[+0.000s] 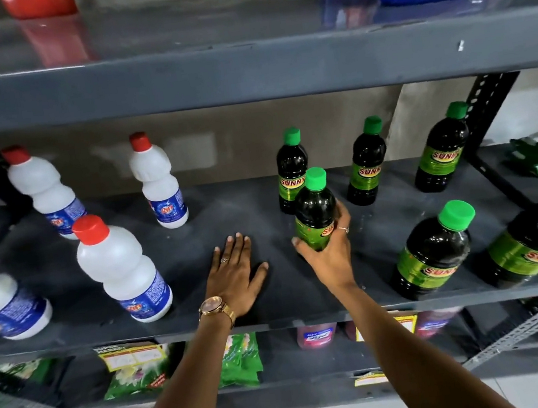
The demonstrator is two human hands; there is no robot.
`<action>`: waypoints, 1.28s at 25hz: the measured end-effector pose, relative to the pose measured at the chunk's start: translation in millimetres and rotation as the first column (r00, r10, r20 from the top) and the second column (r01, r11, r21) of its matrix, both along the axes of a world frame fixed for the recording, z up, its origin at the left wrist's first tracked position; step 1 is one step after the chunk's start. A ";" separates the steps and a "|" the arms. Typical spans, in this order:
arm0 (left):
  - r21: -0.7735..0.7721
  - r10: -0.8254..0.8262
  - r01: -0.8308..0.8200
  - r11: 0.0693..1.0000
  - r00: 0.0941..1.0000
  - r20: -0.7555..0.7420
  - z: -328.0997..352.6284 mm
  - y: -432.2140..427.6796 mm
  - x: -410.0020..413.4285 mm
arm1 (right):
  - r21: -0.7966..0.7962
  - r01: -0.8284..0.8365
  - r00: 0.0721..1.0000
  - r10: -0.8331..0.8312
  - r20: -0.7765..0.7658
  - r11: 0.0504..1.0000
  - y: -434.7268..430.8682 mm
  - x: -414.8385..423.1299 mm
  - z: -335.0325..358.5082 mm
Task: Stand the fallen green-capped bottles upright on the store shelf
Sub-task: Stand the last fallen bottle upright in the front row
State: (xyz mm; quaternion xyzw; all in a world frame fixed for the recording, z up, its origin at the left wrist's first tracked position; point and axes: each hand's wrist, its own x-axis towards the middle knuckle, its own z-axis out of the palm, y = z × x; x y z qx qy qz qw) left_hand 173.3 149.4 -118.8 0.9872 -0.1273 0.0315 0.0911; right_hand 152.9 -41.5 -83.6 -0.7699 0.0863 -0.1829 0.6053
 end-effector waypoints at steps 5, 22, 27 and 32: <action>-0.015 0.004 -0.004 1.000 1.000 -0.003 -1.0 1.4 2.3 | -0.119 0.061 0.997 -0.065 -0.030 0.991 1.0 1.6 -16.6; -0.032 0.008 -0.010 0.999 0.999 -0.038 4.2 2.1 0.3 | -0.209 -0.094 0.989 0.068 -0.130 0.973 -15.6 -48.7 -15.1; -0.042 -0.001 0.000 0.999 1.000 -0.029 2.1 2.6 0.7 | -0.310 -0.172 0.979 0.128 -0.155 0.935 -22.2 -84.2 -34.4; -0.044 -0.010 0.009 0.999 1.000 -0.023 2.3 2.5 -0.9 | -0.390 -0.221 0.974 0.182 -0.136 0.894 -26.8 -86.2 -29.9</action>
